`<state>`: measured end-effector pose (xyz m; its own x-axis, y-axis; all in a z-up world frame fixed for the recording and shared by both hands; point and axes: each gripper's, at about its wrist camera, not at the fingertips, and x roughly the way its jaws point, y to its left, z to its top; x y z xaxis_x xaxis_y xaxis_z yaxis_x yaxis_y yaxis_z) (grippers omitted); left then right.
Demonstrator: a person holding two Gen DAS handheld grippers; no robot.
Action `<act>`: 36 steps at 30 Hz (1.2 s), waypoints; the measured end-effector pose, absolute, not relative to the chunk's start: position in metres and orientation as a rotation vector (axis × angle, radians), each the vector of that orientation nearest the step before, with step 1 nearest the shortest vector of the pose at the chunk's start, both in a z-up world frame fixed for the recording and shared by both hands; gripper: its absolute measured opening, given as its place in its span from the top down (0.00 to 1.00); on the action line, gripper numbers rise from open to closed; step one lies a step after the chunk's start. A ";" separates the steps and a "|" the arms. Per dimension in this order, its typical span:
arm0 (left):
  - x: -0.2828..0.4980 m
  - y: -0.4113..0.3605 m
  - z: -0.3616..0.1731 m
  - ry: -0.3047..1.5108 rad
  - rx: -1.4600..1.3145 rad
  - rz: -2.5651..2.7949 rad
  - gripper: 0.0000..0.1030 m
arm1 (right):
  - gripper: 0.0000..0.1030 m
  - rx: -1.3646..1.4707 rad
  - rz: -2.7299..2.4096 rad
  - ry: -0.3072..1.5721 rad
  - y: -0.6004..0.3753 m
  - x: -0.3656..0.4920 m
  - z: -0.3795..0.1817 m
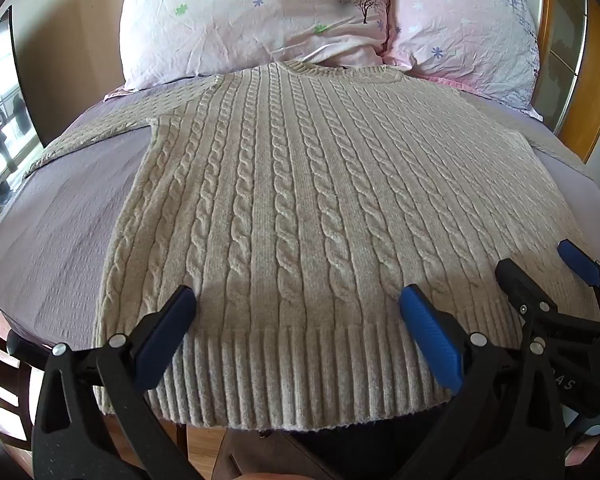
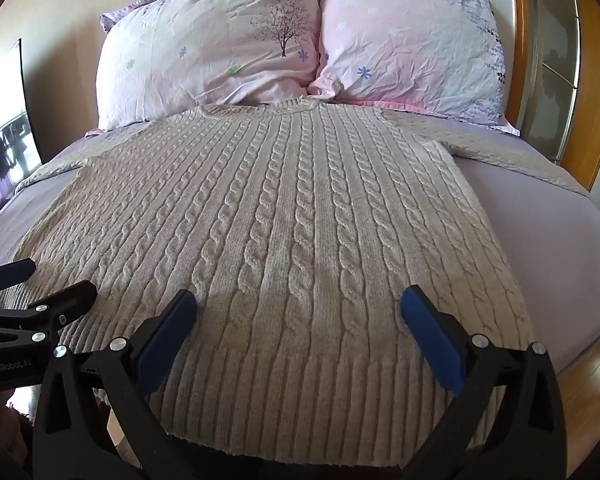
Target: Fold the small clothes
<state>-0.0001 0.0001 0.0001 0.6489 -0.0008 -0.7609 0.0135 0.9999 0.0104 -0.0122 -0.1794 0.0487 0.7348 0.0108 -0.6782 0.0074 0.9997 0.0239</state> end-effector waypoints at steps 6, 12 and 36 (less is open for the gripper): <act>0.000 0.000 0.000 0.863 0.017 -0.008 0.02 | 0.01 0.027 0.002 0.747 -0.179 -0.012 0.049; 0.000 0.000 0.000 0.863 0.017 -0.007 0.02 | 0.01 0.027 0.002 0.740 -0.179 -0.012 0.049; 0.000 0.000 0.000 0.860 0.018 -0.007 0.02 | 0.01 0.026 0.002 0.737 -0.180 -0.012 0.048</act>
